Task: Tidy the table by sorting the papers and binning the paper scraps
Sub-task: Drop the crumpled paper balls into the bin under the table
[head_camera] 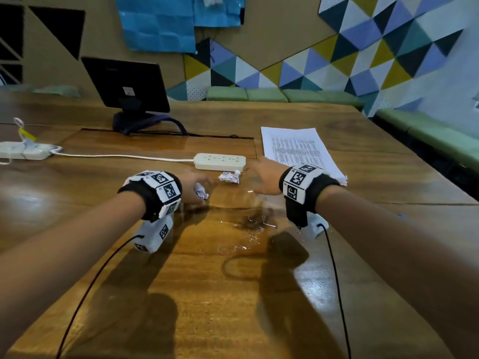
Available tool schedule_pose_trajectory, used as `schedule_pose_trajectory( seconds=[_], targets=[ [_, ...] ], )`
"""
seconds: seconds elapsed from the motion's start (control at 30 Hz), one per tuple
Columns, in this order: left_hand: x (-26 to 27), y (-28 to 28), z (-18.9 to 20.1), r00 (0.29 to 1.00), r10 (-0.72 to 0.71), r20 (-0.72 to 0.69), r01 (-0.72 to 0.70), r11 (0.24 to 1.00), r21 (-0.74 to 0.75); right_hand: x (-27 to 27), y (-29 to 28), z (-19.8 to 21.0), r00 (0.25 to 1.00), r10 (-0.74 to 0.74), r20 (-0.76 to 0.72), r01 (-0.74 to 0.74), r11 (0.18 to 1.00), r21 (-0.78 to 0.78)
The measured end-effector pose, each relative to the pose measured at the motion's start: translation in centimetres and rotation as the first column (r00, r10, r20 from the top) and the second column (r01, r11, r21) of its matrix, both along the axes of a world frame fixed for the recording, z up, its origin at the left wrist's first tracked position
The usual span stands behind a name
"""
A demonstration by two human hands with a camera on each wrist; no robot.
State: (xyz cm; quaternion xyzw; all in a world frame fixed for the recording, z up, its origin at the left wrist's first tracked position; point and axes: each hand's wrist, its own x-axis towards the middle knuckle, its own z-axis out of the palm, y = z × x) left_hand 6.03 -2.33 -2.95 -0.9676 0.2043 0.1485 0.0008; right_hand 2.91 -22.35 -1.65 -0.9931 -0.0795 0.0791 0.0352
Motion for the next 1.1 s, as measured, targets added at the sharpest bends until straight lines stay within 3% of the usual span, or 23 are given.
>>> schedule_pose_trajectory(
  seconds=[0.13, 0.4, 0.57, 0.77, 1.0, 1.1],
  targets=[
    [0.5, -0.5, -0.4, 0.999, -0.019, -0.026, 0.018, 0.999, -0.044, 3.3, 1.8, -0.3, 0.998, 0.027, 0.052, -0.029, 0.999, 0.025],
    [1.3, 0.2, -1.2, 0.996, -0.069, -0.065, 0.063, 0.994, -0.094, 6.5, 3.7, -1.5, 0.976, 0.190, -0.109, -0.205, 0.967, -0.154],
    [2.6, -0.2, -1.4, 0.996, -0.057, -0.061, 0.049, 0.990, -0.129, 6.6, 2.8, -2.5, 0.988, 0.147, -0.036, -0.149, 0.988, -0.049],
    [3.4, -2.4, -1.7, 0.997, -0.032, -0.074, 0.006, 0.947, -0.323, 6.3, -0.2, -2.1, 0.995, 0.104, 0.001, -0.103, 0.988, 0.118],
    [3.7, -6.2, -1.9, 0.998, -0.052, -0.040, 0.036, 0.944, -0.329, 4.6, -4.0, -2.3, 0.990, 0.060, -0.129, -0.059, 0.998, 0.010],
    [3.7, -7.7, -2.2, 0.998, -0.061, -0.033, 0.047, 0.945, -0.322, 2.5, -4.9, -2.1, 0.979, 0.089, -0.185, -0.079, 0.995, 0.061]
  ],
)
